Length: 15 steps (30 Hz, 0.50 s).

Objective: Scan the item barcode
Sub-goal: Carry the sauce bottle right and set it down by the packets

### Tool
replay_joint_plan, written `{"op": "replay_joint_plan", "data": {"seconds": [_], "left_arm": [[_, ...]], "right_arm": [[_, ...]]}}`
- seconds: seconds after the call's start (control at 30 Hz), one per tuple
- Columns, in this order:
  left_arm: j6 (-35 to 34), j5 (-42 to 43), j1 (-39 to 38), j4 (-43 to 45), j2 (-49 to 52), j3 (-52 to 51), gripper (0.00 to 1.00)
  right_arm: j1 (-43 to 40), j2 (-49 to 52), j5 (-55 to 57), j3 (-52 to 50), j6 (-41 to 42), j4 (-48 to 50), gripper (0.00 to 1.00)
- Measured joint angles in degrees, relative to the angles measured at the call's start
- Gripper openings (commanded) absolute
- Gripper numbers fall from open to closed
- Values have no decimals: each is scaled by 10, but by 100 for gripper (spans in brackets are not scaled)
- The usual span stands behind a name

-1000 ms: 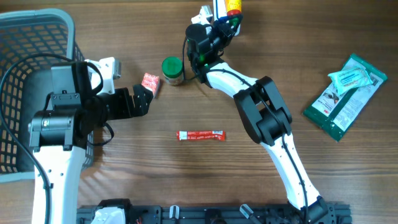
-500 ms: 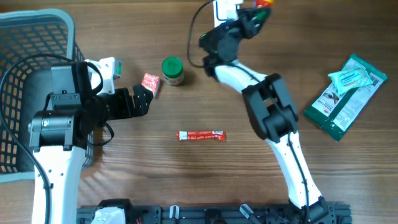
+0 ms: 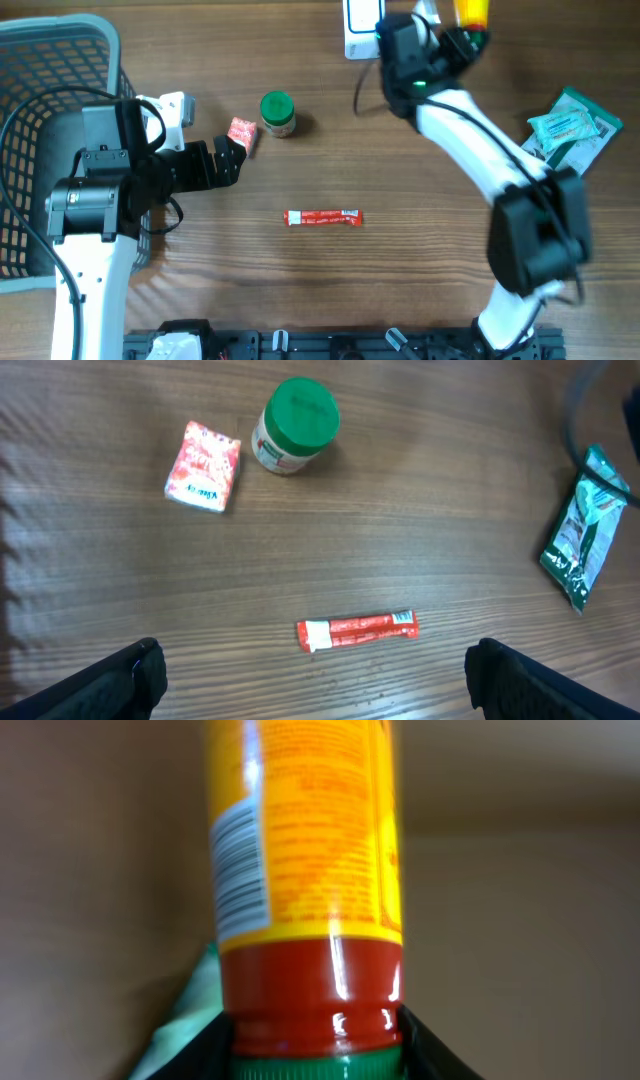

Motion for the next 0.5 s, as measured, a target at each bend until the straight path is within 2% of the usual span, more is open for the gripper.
{"op": "replay_joint_plan", "data": {"seconds": [0.07,0.13,0.17,0.27,0.37,0.5], "left_arm": [[0,0,0,0,0,0,100],[0,0,0,0,0,0,100],[0,0,0,0,0,0,100],[0,0,0,0,0,0,100],[0,0,0,0,0,0,100],[0,0,0,0,0,0,100]], "right_arm": [[-33,-66,-170,-8,139,-91,4],[-64,-110,-260,-8,196,-126,4],[-82,-128,-302,-7,211,-141,4],[-207,-176,-493,-5,239,-202,4],[-345,-168,-660,-5,251,-243,4],[-487,-149,-754,-6,311,-294,4]]}}
